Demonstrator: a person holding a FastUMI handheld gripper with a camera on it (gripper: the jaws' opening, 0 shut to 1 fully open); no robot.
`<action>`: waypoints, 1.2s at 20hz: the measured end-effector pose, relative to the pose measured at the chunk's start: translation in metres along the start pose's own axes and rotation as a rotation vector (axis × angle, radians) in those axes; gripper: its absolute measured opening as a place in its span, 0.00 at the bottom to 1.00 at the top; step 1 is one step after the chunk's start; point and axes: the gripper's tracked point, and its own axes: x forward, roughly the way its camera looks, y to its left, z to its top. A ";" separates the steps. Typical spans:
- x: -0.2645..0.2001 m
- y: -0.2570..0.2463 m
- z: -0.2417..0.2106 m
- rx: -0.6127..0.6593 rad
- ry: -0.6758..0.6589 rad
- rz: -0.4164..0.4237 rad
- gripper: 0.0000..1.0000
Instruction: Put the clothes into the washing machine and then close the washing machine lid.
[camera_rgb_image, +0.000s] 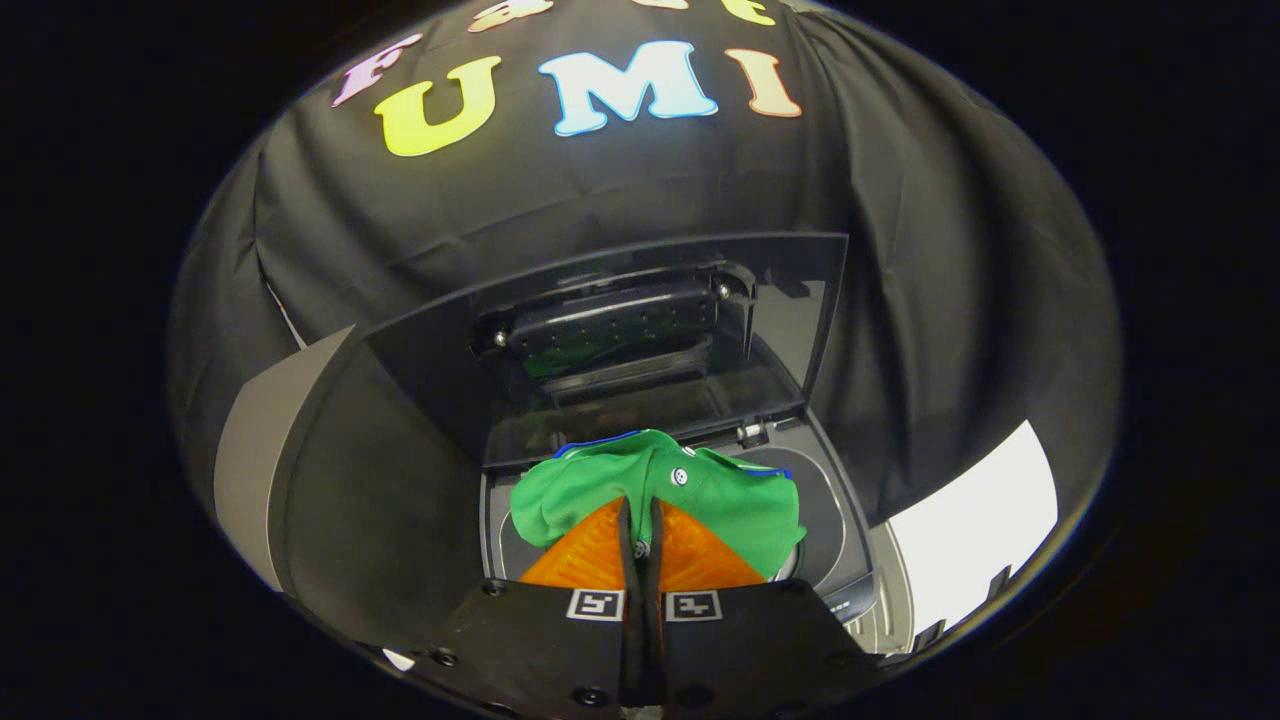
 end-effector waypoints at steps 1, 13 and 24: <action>0.004 -0.003 -0.007 0.001 0.011 -0.008 0.01; 0.071 -0.019 -0.075 -0.015 0.093 -0.049 0.01; 0.092 -0.027 -0.107 -0.016 0.155 -0.071 0.21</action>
